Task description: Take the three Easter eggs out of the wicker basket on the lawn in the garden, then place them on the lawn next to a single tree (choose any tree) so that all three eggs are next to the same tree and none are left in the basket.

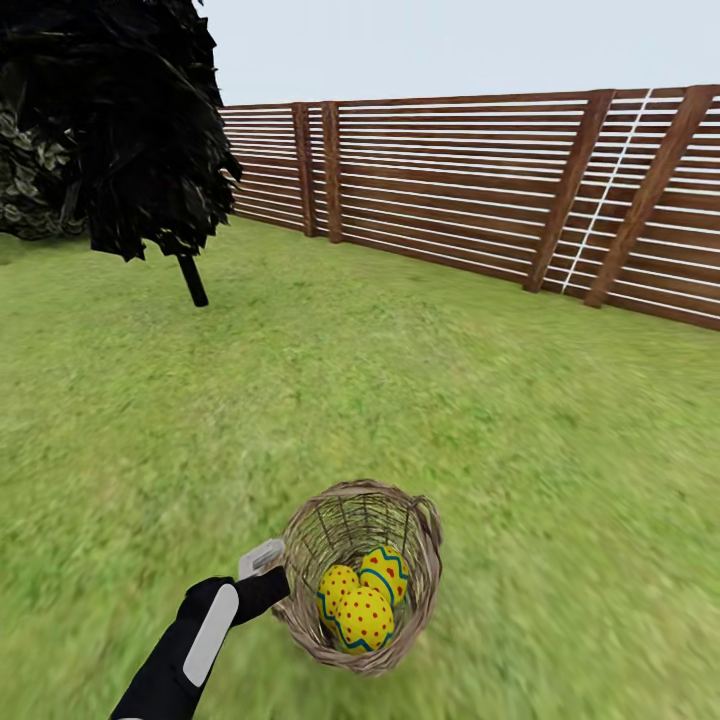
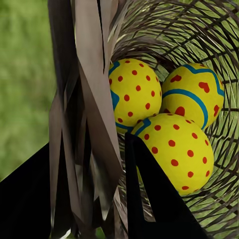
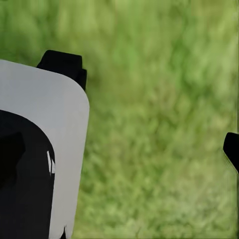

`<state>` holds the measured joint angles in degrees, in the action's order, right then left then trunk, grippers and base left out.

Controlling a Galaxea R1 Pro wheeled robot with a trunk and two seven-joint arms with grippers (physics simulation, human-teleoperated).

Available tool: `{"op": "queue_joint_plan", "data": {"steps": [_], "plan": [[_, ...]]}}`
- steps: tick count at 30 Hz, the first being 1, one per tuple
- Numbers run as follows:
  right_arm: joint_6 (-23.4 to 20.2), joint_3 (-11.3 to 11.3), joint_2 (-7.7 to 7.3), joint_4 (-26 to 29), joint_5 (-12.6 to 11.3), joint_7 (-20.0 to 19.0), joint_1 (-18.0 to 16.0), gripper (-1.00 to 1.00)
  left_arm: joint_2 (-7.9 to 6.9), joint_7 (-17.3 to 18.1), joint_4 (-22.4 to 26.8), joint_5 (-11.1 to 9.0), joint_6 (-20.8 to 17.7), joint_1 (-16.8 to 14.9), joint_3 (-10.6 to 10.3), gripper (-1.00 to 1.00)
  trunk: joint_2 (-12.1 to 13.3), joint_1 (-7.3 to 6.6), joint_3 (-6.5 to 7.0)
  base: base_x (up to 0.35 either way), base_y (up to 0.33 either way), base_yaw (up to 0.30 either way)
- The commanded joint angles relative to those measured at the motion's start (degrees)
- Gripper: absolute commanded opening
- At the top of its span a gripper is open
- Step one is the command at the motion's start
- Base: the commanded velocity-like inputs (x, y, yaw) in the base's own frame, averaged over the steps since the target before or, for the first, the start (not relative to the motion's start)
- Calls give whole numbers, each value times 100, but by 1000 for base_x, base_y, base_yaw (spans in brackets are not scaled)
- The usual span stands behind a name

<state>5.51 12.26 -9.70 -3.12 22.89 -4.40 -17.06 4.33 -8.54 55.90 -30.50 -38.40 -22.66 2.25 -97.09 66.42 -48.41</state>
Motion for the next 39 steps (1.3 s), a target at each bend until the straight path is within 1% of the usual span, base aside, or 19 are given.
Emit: {"op": "queue_joint_plan", "data": {"steps": [1, 39], "plan": [[38, 48, -4, -22, 40, -8, -8, 100, 6, -42, 9, -123, -18, -3, 12, -100, -3, -1, -4, 0, 0, 291], [38, 48, -5, -22, 40, -8, -8, 100, 6, -42, 8, -123, -18, -2, 12, -100, -3, -1, -4, 0, 0, 291]]}}
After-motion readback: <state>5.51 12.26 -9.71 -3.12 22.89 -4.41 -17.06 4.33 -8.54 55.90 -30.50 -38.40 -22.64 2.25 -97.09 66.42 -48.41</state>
